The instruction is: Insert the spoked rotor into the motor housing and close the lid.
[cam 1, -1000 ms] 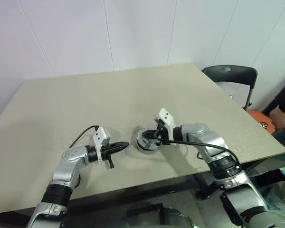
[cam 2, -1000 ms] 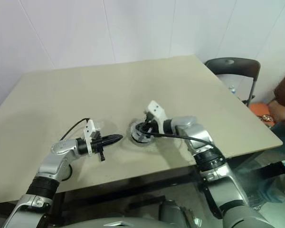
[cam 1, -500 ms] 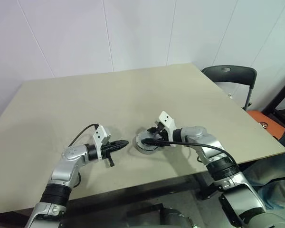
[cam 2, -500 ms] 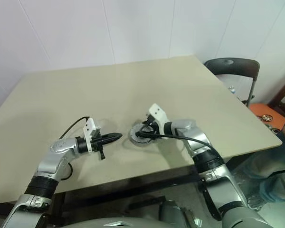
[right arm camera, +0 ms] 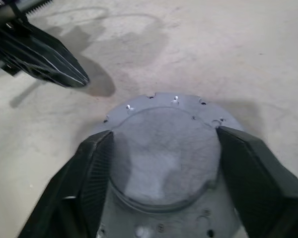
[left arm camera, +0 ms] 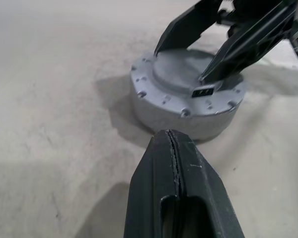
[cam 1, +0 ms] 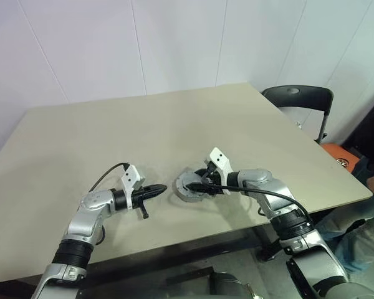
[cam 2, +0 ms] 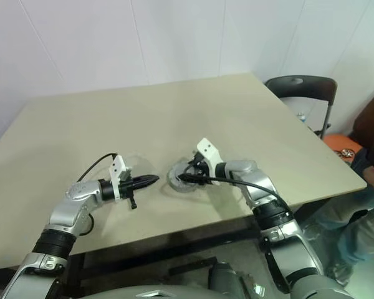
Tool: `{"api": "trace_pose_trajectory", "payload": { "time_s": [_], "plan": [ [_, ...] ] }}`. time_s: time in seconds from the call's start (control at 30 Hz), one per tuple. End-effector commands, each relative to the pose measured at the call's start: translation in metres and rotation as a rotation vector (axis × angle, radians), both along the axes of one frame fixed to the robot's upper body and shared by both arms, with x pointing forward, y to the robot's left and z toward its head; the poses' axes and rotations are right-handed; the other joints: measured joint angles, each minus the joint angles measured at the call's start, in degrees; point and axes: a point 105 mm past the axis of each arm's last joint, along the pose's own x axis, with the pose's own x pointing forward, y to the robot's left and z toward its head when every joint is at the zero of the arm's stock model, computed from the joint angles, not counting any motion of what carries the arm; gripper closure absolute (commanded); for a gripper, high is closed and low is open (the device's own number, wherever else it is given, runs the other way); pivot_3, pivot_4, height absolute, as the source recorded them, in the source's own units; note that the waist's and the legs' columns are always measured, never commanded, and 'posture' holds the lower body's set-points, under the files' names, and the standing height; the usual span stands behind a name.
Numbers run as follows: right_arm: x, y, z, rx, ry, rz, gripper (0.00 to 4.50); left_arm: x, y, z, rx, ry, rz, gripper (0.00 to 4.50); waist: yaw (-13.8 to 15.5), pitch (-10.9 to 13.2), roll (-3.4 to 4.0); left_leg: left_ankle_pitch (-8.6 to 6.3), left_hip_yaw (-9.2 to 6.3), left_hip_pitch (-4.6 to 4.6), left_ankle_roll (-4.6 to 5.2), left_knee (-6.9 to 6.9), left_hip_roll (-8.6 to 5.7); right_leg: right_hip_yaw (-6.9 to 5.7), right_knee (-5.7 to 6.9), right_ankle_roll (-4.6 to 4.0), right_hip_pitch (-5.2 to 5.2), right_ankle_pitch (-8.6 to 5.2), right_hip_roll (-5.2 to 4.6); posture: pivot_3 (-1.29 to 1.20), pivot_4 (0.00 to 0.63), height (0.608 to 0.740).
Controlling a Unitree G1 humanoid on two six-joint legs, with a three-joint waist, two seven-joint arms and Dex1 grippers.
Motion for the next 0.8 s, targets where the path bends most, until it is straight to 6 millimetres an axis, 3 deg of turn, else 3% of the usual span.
{"api": "trace_pose_trajectory", "payload": {
  "time_s": [0.03,0.3,0.47,0.67,0.8],
  "plan": [
    [-0.012,0.019,-0.007,-0.029,-0.004,0.074,0.02,0.004,-0.002,0.011,0.005,-0.055,-0.013,4.5,-0.58,-0.01,0.01,0.0,-0.01,-0.01,0.0,-0.01,0.0,0.0,0.0,0.0,0.0,0.0,0.0,0.0,0.0,0.74],
    [0.001,0.008,-0.02,-0.144,-0.067,0.024,0.02,0.007,-0.002,0.016,0.011,-0.071,-0.002,4.5,-0.97,-0.06,0.0,0.0,0.0,0.04,0.0,-0.01,0.0,0.01,-0.01,0.0,0.01,0.0,0.0,0.0,0.0,0.74],
    [0.001,0.009,-0.017,-0.138,-0.079,0.035,1.22,0.008,-0.003,0.018,0.012,-0.08,0.003,4.5,-0.82,-0.1,0.03,0.02,-0.01,0.07,-0.04,0.01,0.01,0.01,0.0,0.0,0.06,0.0,-0.01,0.0,0.0,0.74],
    [-0.004,0.013,-0.002,-0.013,-0.032,0.066,1.25,0.009,-0.005,0.019,0.012,-0.084,0.006,4.5,-0.79,-0.1,0.04,0.02,-0.03,0.05,-0.04,0.0,0.01,0.0,0.0,-0.01,0.04,0.0,-0.01,0.0,0.0,0.74],
    [-0.007,0.009,0.001,-0.019,-0.015,0.099,1.25,0.009,-0.005,0.018,0.012,-0.082,0.009,4.5,-0.77,-0.1,0.04,0.0,-0.04,-0.07,-0.01,-0.04,-0.01,0.0,0.0,-0.01,-0.1,0.01,0.0,0.0,0.0,0.74]
  ]
}}
